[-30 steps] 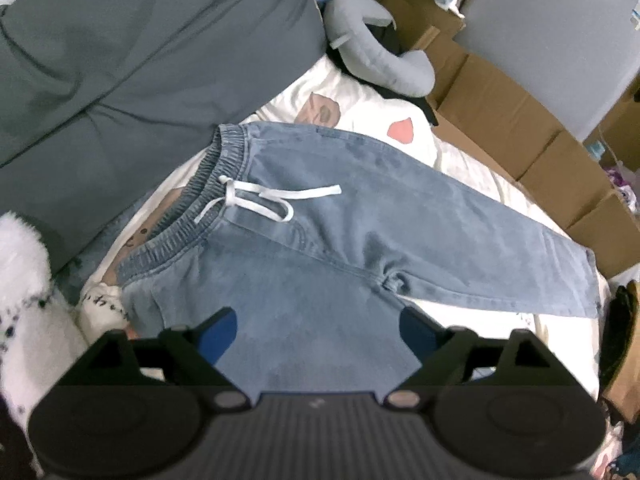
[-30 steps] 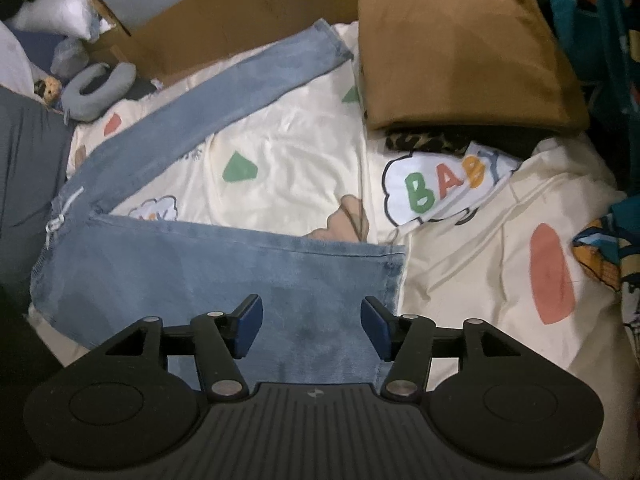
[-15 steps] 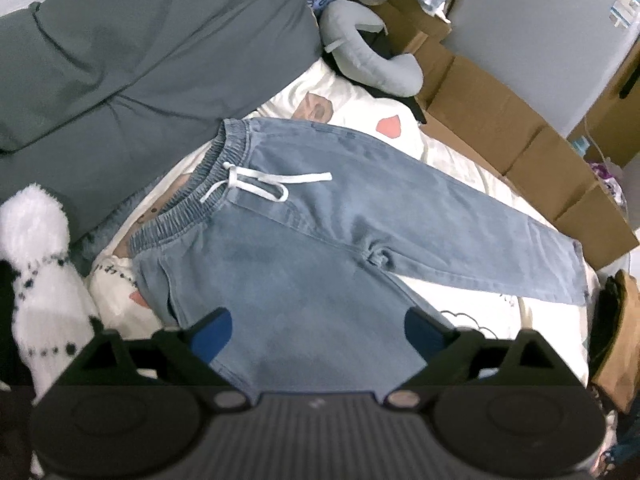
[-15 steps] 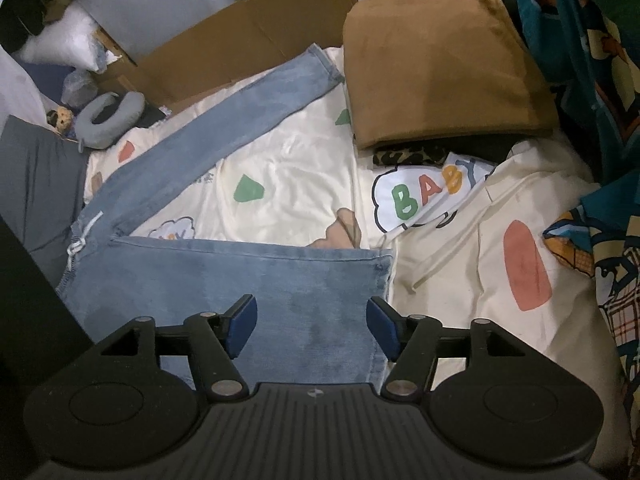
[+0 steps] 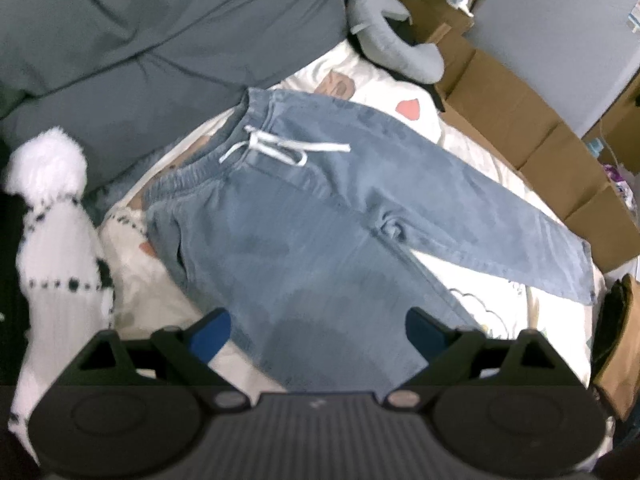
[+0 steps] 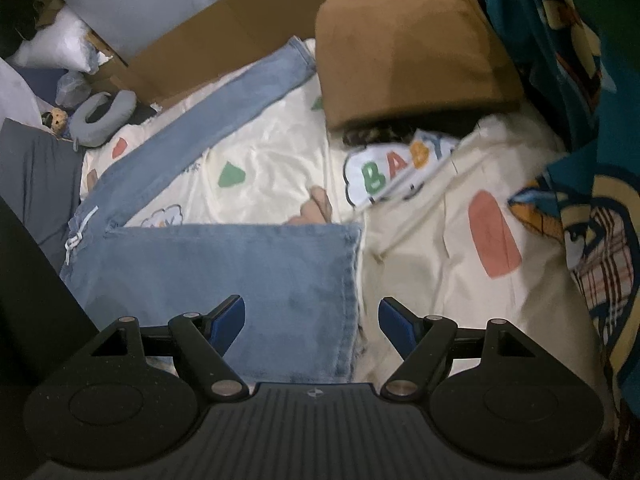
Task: Fold clothes
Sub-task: 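Open the left gripper and lift both grippers above the flat jeans, then move the right gripper to the leg hem and grasp it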
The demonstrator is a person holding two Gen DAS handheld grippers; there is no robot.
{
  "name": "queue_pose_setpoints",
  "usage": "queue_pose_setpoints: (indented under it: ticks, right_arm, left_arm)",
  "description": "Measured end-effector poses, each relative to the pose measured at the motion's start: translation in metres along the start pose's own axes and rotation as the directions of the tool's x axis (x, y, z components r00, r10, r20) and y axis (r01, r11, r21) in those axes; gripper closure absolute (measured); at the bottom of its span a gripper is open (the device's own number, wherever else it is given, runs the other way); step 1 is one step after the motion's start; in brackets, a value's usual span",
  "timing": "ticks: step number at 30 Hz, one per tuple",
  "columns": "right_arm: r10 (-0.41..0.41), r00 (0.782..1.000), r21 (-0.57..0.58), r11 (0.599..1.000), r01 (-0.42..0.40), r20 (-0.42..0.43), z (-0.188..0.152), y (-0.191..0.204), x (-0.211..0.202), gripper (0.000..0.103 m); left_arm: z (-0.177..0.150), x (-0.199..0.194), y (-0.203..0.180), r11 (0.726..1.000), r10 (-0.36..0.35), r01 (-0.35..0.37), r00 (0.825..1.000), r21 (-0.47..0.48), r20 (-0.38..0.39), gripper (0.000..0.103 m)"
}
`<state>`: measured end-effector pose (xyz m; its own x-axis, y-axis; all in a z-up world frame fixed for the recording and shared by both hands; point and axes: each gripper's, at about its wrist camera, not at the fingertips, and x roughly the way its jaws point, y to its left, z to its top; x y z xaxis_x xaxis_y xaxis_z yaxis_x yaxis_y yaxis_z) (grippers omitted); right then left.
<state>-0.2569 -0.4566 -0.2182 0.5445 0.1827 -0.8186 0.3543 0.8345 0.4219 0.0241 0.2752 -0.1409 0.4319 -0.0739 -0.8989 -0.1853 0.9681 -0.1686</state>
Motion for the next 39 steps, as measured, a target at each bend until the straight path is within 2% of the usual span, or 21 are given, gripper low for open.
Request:
queue_pose_setpoints:
  ticks: [6,14,20,23,26,31,36,39]
  right_arm:
    - [-0.003,0.999,0.003,1.000,0.003,-0.039,-0.019,-0.009,0.009,0.024]
    - [0.021,0.993,0.022,1.000,-0.019,-0.116,-0.049,-0.014,0.044,0.024]
    - [0.080,0.983,0.132,0.990,-0.058,-0.168,-0.071,-0.024,0.076,0.029]
    - [0.145,0.975,0.266,0.959,-0.096,-0.170,-0.080,-0.038,0.088,0.038]
    - [0.195,0.967,0.383,0.916,-0.119,-0.166,-0.088,-0.048,0.101,0.038]
    - [0.268,0.953,0.565,0.812,-0.144,-0.142,-0.102,-0.064,0.122,0.038]
    - [0.281,0.958,0.671,0.723,-0.166,-0.065,-0.112,-0.077,0.131,0.038]
    - [0.290,0.957,0.688,0.700,-0.192,-0.029,-0.112,-0.079,0.131,0.039]
  left_arm:
    - [-0.021,0.016,0.013,0.999,0.040,-0.041,0.999,-0.035,-0.037,0.007]
    - [-0.048,0.038,0.026,0.996,0.052,-0.059,0.994,-0.068,-0.093,0.007]
    - [-0.068,0.048,0.034,0.995,0.058,-0.069,0.989,-0.078,-0.135,0.007]
    - [-0.076,0.051,0.037,0.994,0.054,-0.067,0.987,-0.084,-0.152,0.007]
    - [-0.082,0.053,0.039,0.993,0.060,-0.075,0.985,-0.087,-0.164,0.007]
    - [-0.089,0.059,0.039,0.992,0.072,-0.090,0.981,-0.093,-0.183,0.007]
    - [-0.094,0.064,0.032,0.994,0.063,-0.079,0.978,-0.075,-0.200,0.007]
    - [-0.095,0.066,0.026,0.995,0.056,-0.071,0.977,-0.065,-0.205,0.007]
